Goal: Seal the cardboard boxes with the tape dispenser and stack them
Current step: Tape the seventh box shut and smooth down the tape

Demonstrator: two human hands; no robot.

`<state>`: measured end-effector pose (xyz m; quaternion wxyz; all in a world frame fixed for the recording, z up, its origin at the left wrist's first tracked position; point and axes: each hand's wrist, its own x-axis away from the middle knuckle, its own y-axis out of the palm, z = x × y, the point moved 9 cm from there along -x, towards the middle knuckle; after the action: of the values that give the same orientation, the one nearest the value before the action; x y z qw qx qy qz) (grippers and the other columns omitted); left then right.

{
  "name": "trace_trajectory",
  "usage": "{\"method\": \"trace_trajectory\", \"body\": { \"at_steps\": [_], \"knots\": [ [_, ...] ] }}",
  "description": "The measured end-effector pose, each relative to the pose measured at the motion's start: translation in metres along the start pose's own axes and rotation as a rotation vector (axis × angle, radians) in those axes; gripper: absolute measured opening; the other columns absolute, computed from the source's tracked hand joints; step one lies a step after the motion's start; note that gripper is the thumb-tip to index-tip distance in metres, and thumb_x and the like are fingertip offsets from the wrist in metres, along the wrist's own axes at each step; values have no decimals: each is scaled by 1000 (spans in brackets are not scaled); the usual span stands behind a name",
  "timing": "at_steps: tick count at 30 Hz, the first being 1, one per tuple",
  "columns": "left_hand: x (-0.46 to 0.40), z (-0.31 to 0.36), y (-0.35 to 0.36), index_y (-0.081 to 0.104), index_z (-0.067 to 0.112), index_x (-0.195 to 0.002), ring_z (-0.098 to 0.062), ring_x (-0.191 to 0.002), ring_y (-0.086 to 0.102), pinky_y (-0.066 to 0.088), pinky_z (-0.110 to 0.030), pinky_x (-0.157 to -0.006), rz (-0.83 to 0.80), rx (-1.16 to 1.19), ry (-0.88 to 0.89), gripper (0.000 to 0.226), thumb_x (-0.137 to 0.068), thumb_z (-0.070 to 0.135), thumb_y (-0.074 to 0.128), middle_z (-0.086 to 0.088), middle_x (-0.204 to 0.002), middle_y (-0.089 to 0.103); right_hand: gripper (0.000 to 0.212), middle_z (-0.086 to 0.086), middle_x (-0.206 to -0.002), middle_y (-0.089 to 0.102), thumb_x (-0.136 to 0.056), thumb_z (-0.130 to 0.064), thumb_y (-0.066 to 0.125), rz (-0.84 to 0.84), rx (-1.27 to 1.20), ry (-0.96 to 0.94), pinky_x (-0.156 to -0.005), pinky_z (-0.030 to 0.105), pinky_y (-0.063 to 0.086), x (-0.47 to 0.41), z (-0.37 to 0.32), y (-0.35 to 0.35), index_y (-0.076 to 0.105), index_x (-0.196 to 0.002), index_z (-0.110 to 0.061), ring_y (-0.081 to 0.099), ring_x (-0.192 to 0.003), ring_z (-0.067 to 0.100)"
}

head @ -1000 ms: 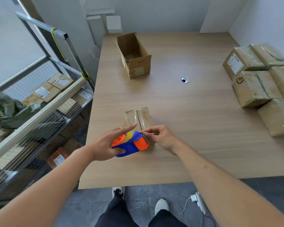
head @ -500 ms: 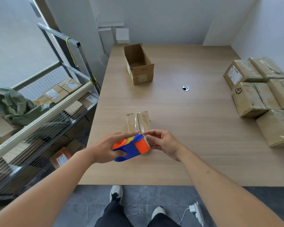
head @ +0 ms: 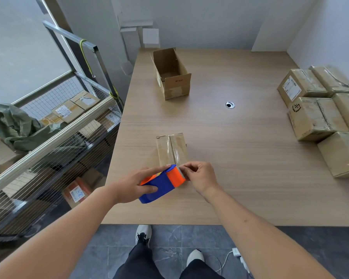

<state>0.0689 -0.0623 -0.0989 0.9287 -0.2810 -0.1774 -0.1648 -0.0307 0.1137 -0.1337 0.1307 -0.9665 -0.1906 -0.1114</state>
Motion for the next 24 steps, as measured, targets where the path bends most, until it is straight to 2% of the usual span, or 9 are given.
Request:
{"method": "trace_trajectory", "body": {
  "at_steps": [3,7,12,17,21,24],
  "knots": [
    [4,-14,-12,38,68,-141,-14,-121,53,46,-41,-105,-29,0,-45,72,-98,16,63,9,-136,53,16,4,-70,75,-91,-5,73,124,-38,65,-70,34,63,-1,9,-14,78,-78,-14,70,-63,16],
    [23,-53,-34,42,70,-136,-15,-115,54,46,-36,-100,-43,23,-184,70,-100,14,62,8,-130,53,16,6,-67,74,-91,-6,75,281,-72,154,-73,41,64,-10,32,-67,76,-76,-14,70,-59,19],
    [14,-76,-36,43,68,-137,-20,-113,57,48,-46,-102,-41,45,-225,67,-100,15,60,7,-130,55,13,10,-74,76,-91,-7,74,293,-28,202,-69,34,64,-16,43,-69,78,-79,-11,70,-62,20],
    [-4,-95,-40,44,71,-133,-18,-113,54,47,-39,-100,-30,18,-264,66,-101,15,58,6,-127,53,11,11,-76,76,-90,-5,75,305,-30,264,-64,30,62,-34,64,-56,78,-80,-10,67,-57,16],
    [-19,-109,-36,42,70,-136,-17,-109,54,48,-37,-96,-48,-28,-313,64,-101,18,58,6,-124,51,7,10,-78,77,-89,-9,77,313,-14,314,-67,34,63,-47,86,-45,79,-83,-11,66,-56,17],
    [-27,-116,-33,40,72,-135,-18,-108,54,48,-40,-98,-47,-41,-327,65,-101,20,58,6,-122,51,13,6,-78,77,-91,-16,75,283,30,321,-67,40,61,-53,101,-37,79,-80,-19,62,-55,17]
  ]
}}
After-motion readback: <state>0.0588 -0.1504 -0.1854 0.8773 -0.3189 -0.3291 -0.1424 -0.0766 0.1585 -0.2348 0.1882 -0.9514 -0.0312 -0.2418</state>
